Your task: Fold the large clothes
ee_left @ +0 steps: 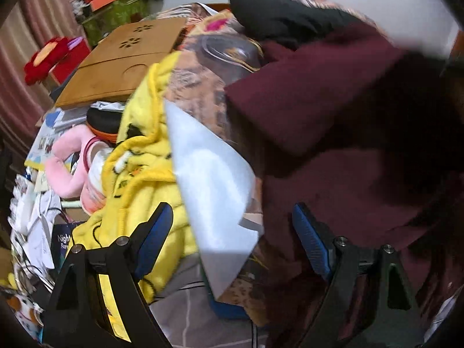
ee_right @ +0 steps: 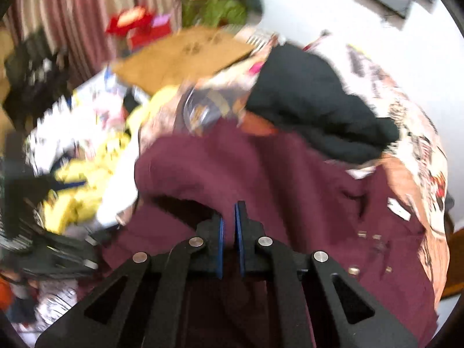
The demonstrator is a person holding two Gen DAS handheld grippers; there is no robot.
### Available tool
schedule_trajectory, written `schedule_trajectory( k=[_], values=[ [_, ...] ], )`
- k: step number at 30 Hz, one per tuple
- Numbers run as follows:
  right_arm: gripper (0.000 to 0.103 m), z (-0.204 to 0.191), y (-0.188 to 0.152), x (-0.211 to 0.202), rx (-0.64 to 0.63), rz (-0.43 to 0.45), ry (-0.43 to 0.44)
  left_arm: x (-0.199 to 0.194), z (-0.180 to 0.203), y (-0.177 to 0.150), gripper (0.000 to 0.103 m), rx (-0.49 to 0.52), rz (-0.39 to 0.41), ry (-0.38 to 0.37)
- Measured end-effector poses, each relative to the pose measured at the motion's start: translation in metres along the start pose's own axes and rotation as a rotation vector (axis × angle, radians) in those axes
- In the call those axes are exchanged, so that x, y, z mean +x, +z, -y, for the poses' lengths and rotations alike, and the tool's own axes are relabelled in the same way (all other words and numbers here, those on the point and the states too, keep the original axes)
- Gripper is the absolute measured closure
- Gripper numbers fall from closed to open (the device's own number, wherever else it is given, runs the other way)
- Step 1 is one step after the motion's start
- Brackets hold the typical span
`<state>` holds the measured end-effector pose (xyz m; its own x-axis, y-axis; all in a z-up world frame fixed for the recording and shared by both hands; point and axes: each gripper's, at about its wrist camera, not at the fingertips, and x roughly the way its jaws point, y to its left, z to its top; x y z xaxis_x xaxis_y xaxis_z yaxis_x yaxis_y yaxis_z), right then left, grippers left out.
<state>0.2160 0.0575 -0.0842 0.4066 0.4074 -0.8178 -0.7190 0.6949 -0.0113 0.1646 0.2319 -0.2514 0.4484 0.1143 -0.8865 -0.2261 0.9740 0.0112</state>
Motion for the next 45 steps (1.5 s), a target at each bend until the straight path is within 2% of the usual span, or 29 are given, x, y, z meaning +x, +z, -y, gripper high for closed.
schedule_trajectory(
  k=[4,9,13,16,20,22,24,26,28,31,35,37,39,41,45],
  values=[
    [0.098,0.041,0.001,-0.055,0.153,0.148,-0.011,0.012,0.017,-0.005,0.019,0.054,-0.028,0.034],
    [0.098,0.096,-0.038,-0.125,0.348,0.304,-0.093,0.022,0.023,-0.009,0.018,0.061,-0.059,0.062],
    [0.098,0.125,-0.071,-0.140,0.389,0.283,-0.210,0.020,0.022,-0.006,0.018,0.040,-0.078,0.079],
    [0.097,0.136,-0.091,-0.137,0.383,0.230,-0.247,0.011,0.027,-0.002,0.018,0.057,-0.062,0.095],
    [0.096,0.135,-0.097,-0.126,0.323,0.128,-0.288,-0.001,0.042,-0.001,0.018,0.113,-0.026,0.135],
    [0.092,0.133,-0.095,-0.120,0.291,0.088,-0.252,-0.005,0.049,-0.001,0.018,0.139,-0.009,0.146],
    [0.079,0.126,-0.091,-0.115,0.262,0.075,-0.199,-0.009,0.055,0.000,0.018,0.145,0.004,0.134],
    [0.051,0.110,-0.081,-0.107,0.213,0.080,-0.171,-0.012,0.058,0.002,0.018,0.146,0.011,0.127],
    [0.045,0.092,-0.072,-0.101,0.152,0.103,-0.151,-0.014,0.059,0.004,0.018,0.145,0.023,0.120],
    [0.045,0.061,-0.053,-0.079,0.044,0.083,-0.084,-0.019,0.057,0.008,0.018,0.134,0.039,0.089],
    [0.045,0.029,-0.031,-0.042,-0.077,0.037,-0.041,-0.018,0.059,0.011,0.018,0.138,0.051,0.063],
    [0.045,0.015,-0.022,-0.019,-0.158,-0.012,-0.066,-0.013,0.060,0.011,0.018,0.145,0.044,0.065],
    [0.045,0.005,-0.010,0.015,-0.251,-0.093,-0.136,-0.007,0.060,0.009,0.018,0.147,0.031,0.064],
    [0.045,0.004,-0.005,0.035,-0.297,-0.147,-0.155,-0.003,0.060,0.006,0.018,0.145,0.023,0.050],
    [0.047,-0.009,0.004,0.063,-0.394,-0.182,-0.203,0.002,0.059,0.003,0.018,0.133,0.014,0.030]
  ],
)
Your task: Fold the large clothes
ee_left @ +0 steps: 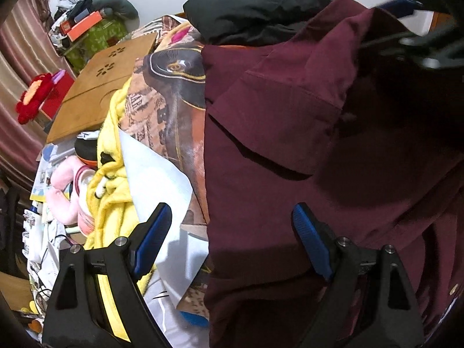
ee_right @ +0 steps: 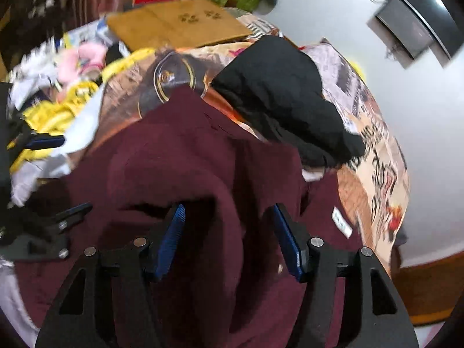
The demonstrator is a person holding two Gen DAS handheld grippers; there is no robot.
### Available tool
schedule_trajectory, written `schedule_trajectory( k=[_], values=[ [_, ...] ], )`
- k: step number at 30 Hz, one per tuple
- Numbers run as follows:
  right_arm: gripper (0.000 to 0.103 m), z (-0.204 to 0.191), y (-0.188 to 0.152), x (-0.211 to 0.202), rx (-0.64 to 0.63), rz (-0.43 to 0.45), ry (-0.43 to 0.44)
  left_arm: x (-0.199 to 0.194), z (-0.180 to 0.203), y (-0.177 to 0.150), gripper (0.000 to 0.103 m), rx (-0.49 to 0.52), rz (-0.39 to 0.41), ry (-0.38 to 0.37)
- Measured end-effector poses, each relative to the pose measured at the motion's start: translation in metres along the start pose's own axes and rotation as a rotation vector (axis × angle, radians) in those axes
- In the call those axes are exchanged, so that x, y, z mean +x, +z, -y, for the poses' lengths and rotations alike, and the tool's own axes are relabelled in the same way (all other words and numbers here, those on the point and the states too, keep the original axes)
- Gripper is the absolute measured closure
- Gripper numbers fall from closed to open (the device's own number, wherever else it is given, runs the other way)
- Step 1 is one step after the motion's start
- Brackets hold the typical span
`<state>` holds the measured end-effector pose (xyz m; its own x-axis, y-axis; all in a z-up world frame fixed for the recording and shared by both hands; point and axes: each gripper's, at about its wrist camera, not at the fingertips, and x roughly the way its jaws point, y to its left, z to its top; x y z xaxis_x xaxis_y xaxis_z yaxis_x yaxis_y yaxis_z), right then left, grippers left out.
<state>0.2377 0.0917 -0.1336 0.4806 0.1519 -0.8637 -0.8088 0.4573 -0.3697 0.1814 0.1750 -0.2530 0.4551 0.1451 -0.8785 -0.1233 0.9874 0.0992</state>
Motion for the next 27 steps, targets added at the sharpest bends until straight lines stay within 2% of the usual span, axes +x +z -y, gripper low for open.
schedule_trajectory(
  k=[1,3,4,5,9,13,15,18,21,23,27],
  values=[
    [0.048,-0.002,0.003,0.001,-0.016,0.007,-0.005,0.001,0.000,0.000,0.018,-0.003,-0.002,-0.003],
    [0.064,-0.007,0.008,0.002,-0.033,0.012,-0.004,0.003,-0.001,0.000,0.018,-0.006,-0.007,-0.009],
    [0.085,-0.008,0.009,0.003,-0.027,0.014,0.004,0.003,0.000,0.000,0.018,-0.007,-0.008,-0.009],
    [0.092,-0.006,0.009,0.001,0.003,0.027,0.010,0.004,-0.001,0.000,0.018,-0.008,-0.009,-0.009],
    [0.095,0.015,0.001,-0.022,0.179,0.135,0.083,0.004,0.000,-0.001,0.018,-0.004,-0.014,-0.008],
    [0.096,0.059,-0.024,-0.060,0.390,0.231,0.121,0.003,0.004,-0.002,0.018,0.019,-0.014,0.026],
    [0.096,0.094,-0.049,-0.080,0.536,0.267,0.152,0.001,0.008,-0.003,0.018,0.037,-0.006,0.049],
    [0.096,0.126,-0.086,-0.097,0.680,0.299,0.135,0.000,0.013,-0.004,0.018,0.056,-0.002,0.073],
    [0.096,0.152,-0.142,-0.107,0.832,0.289,0.112,0.000,0.015,-0.006,0.018,0.065,-0.003,0.084],
    [0.096,0.157,-0.175,-0.104,0.923,0.267,0.123,0.000,0.015,-0.006,0.018,0.068,-0.004,0.090],
    [0.096,0.157,-0.242,-0.095,1.058,0.190,0.073,-0.001,0.016,-0.006,0.018,0.073,-0.007,0.100]
  ],
)
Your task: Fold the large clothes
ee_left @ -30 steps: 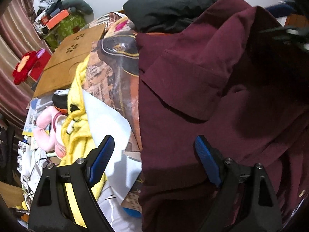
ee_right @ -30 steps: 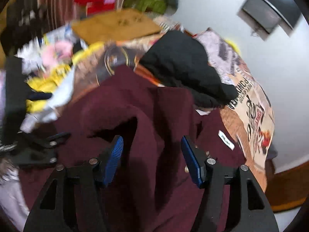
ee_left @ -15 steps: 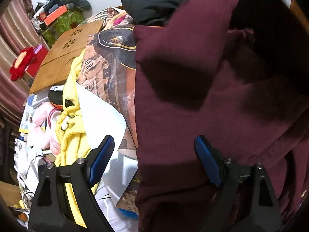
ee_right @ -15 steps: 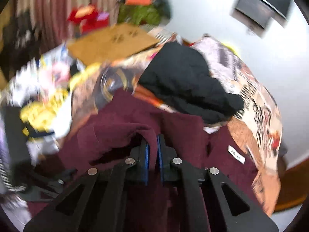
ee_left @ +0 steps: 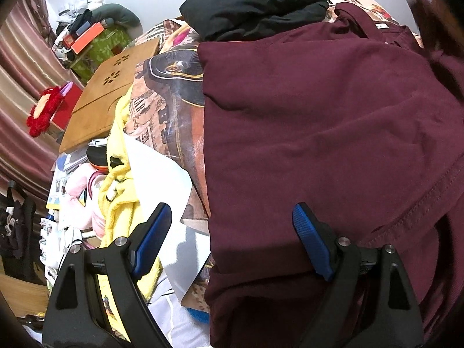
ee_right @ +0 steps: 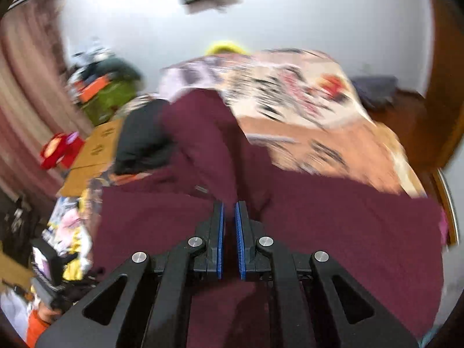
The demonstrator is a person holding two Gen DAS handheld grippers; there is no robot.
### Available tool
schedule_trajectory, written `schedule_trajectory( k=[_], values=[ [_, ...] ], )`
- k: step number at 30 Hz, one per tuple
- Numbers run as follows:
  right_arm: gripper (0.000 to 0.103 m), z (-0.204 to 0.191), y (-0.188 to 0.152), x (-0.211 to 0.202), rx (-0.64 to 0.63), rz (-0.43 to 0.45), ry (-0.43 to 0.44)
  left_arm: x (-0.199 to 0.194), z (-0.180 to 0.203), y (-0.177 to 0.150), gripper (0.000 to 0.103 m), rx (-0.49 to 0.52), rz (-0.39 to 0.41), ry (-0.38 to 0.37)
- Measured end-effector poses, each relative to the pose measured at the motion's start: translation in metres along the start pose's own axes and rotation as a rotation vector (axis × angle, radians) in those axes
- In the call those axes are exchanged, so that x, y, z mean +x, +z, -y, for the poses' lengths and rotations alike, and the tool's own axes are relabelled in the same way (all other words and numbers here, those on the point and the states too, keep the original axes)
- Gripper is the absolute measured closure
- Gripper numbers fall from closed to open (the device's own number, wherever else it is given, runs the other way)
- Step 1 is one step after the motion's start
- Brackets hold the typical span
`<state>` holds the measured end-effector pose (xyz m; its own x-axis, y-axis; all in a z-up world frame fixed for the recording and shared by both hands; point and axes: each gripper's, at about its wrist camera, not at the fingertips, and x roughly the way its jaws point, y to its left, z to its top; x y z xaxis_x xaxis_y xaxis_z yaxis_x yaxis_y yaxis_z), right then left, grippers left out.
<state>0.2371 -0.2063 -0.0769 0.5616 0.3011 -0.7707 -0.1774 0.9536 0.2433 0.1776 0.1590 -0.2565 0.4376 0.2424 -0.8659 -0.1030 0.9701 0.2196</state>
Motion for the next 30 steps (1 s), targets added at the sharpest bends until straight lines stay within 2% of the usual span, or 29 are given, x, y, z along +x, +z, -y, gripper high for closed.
schedule_trajectory(
  k=[5,10,12,13,14,17,20,22,26,27,28,29,30],
  values=[
    [0.096,0.044,-0.027,0.001,0.108,-0.072,-0.031,-0.001,0.001,0.002,0.018,0.003,-0.010,0.009],
    [0.092,0.055,-0.022,0.000,0.155,-0.104,-0.036,-0.011,0.003,0.007,0.018,0.013,0.006,0.026],
    [0.076,0.058,-0.015,0.005,0.180,-0.119,-0.018,-0.020,0.003,0.014,0.018,0.009,0.034,0.025],
    [0.059,0.058,-0.011,0.008,0.191,-0.116,-0.008,-0.024,0.003,0.018,0.018,0.008,0.046,0.022],
    [0.053,0.056,-0.006,0.011,0.193,-0.108,0.004,-0.028,0.004,0.023,0.018,0.007,0.060,0.021],
    [0.053,0.052,0.007,0.027,0.179,-0.099,0.047,-0.040,0.006,0.039,0.017,0.000,0.101,0.014],
    [0.053,0.057,0.023,0.054,0.220,-0.126,0.056,-0.046,0.009,0.056,0.013,-0.023,0.122,-0.035],
    [0.053,0.067,0.033,0.068,0.264,-0.118,0.039,-0.046,0.011,0.067,0.013,-0.038,0.123,-0.084],
    [0.054,0.093,0.048,0.101,0.367,-0.160,0.019,-0.038,0.018,0.082,0.013,-0.056,0.108,-0.146],
    [0.056,0.096,0.048,0.106,0.371,-0.159,0.020,-0.034,0.020,0.085,0.013,-0.061,0.098,-0.162],
    [0.072,0.096,0.050,0.108,0.366,-0.162,0.017,-0.034,0.021,0.085,0.013,-0.064,0.091,-0.171],
    [0.080,0.095,0.050,0.110,0.356,-0.172,0.023,-0.031,0.023,0.086,0.013,-0.066,0.083,-0.184],
    [0.081,0.094,0.050,0.109,0.352,-0.167,0.036,-0.029,0.025,0.086,0.013,-0.067,0.074,-0.196]
  ],
)
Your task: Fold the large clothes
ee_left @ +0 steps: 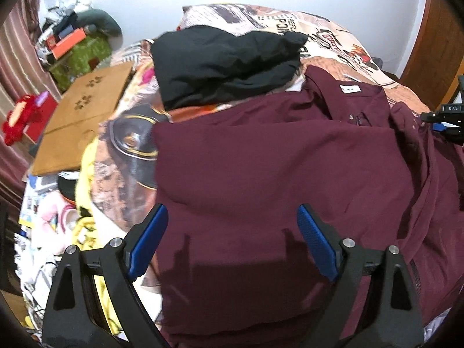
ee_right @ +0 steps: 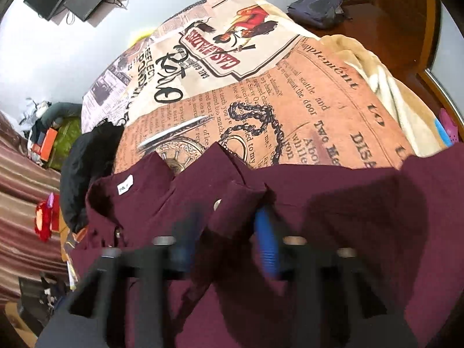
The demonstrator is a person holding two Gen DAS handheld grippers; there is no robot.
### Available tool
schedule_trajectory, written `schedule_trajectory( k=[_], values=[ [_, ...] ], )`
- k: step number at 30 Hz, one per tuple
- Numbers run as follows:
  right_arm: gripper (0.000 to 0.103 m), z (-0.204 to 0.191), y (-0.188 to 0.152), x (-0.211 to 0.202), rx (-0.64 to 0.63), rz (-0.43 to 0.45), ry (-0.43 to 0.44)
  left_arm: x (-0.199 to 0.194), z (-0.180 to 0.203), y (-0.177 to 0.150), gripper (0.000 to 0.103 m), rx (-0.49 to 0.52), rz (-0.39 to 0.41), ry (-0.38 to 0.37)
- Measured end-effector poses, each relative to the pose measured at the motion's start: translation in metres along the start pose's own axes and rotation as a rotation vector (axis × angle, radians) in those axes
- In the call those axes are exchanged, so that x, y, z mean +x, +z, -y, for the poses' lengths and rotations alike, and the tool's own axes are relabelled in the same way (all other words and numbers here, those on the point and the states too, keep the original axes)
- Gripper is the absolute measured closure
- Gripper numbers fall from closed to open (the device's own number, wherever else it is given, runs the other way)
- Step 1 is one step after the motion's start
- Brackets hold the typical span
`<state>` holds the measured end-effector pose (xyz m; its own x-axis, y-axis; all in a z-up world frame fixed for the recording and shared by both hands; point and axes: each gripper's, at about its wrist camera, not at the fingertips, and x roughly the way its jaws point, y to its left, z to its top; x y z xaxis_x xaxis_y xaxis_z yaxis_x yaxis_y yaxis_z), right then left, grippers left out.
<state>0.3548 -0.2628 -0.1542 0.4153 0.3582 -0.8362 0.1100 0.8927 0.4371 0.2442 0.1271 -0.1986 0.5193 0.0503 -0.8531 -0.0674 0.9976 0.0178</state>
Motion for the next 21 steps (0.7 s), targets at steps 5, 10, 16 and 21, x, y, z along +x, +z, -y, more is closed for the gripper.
schedule_trajectory(
  k=[5,10,16,21],
  values=[
    [0.095,-0.012,-0.001,-0.054,-0.055,0.138,0.076,0.013,0.009,-0.002,0.013,0.007,-0.070,-0.056],
    [0.095,-0.032,-0.011,-0.123,-0.175,0.256,0.102,0.006,0.015,-0.002,0.013,-0.008,-0.075,-0.105],
    [0.095,-0.024,-0.033,-0.140,-0.260,0.250,0.020,-0.001,0.032,-0.007,0.013,0.006,-0.077,-0.151],
    [0.095,0.012,-0.057,-0.123,-0.212,0.198,-0.048,0.001,0.052,-0.017,0.013,0.072,-0.090,-0.146]
  ],
)
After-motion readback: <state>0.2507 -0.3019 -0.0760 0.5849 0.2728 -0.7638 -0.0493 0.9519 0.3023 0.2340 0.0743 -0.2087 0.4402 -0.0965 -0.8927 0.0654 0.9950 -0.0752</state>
